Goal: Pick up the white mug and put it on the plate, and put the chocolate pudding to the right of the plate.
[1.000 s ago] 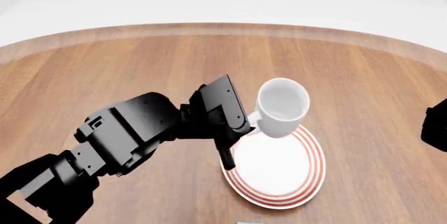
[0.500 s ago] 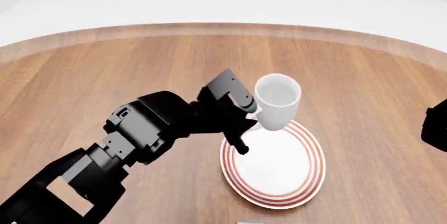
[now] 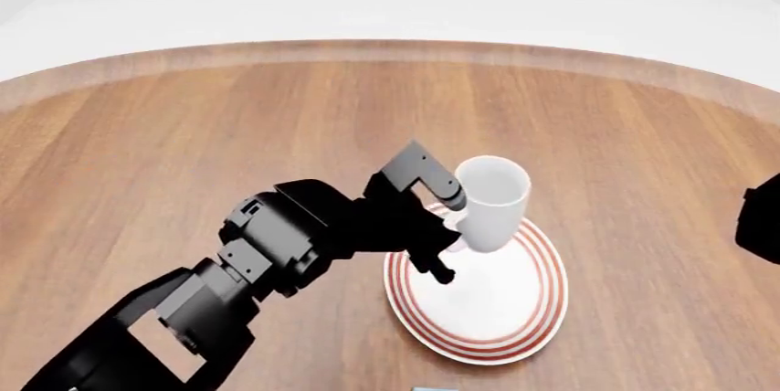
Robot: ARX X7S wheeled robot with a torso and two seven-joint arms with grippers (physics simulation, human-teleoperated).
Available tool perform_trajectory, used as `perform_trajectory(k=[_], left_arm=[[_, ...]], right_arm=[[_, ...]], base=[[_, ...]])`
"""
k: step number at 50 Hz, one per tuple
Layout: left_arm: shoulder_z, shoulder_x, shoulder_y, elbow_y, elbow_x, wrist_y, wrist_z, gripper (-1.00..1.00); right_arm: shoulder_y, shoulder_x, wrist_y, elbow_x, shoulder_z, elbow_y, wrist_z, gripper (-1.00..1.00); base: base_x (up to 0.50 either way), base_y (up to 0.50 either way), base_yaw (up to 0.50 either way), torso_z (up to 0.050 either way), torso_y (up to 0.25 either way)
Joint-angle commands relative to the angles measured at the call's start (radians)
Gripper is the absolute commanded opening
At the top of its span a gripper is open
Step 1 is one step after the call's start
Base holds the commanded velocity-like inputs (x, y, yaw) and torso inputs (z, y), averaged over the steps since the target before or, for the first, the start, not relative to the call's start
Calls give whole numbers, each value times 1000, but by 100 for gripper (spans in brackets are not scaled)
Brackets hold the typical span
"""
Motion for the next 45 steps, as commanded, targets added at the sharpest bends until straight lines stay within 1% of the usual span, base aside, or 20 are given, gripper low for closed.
perform_trajectory(k=[1, 10, 17, 29, 41, 45], left_arm=[[-28, 68, -12, -110, 9, -6, 13, -100], [0, 86, -14, -149, -15, -11, 8, -100], [63, 89, -14, -162, -65, 3, -3, -100], [239, 91, -46, -215, -182, 65, -41, -100], [416, 92, -73, -257, -341, 151, -82, -100], [457, 92, -81, -261, -380, 171, -89, -100]], right_arm=[[-1, -18, -8, -19, 22, 7, -23, 100], [-4, -17, -10, -17, 24, 7, -22, 100], [-5, -17, -13, -18, 24, 10, -20, 100], [-8, -15, -15, -16, 25, 10, -18, 100], [-11, -13, -20, -12, 26, 14, -17, 100], [-11, -13, -22, -14, 24, 15, -17, 100]], base=[[0, 0, 0, 0, 0], [0, 0, 0, 0, 0], [0, 0, 0, 0, 1], [0, 0, 0, 0, 0], [0, 0, 0, 0, 0], [0, 0, 0, 0, 0]])
